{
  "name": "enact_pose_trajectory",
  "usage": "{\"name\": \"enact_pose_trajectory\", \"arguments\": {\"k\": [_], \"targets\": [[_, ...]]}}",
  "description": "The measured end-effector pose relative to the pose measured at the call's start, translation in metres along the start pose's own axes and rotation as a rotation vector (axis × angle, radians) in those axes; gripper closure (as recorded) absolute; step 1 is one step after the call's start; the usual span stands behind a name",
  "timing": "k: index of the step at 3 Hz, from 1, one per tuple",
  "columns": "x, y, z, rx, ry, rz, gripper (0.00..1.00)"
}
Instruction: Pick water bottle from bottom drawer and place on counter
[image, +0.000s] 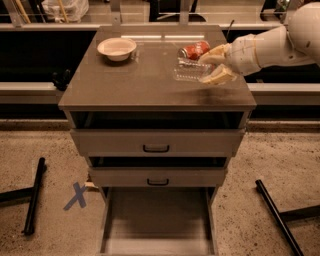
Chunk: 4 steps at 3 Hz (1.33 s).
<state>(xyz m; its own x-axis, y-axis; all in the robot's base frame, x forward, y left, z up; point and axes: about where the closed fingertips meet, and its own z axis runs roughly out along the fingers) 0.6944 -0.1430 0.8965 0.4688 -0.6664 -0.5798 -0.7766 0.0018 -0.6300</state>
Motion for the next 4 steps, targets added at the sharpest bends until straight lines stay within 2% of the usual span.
{"name": "enact_pose_trajectory", "arguments": {"k": [1,2,3,4], "targets": [[0.007,-0.01,0.01,-0.038,-0.02,0.06,1.0],[0.013,-0.011,0.022,-0.089,-0.043,0.124,1.0],[0.021,-0.005,0.035,-0.155,-0.035,0.168,1.0],[0.033,0.003,0.049,-0.205,-0.023,0.202,0.82]]}}
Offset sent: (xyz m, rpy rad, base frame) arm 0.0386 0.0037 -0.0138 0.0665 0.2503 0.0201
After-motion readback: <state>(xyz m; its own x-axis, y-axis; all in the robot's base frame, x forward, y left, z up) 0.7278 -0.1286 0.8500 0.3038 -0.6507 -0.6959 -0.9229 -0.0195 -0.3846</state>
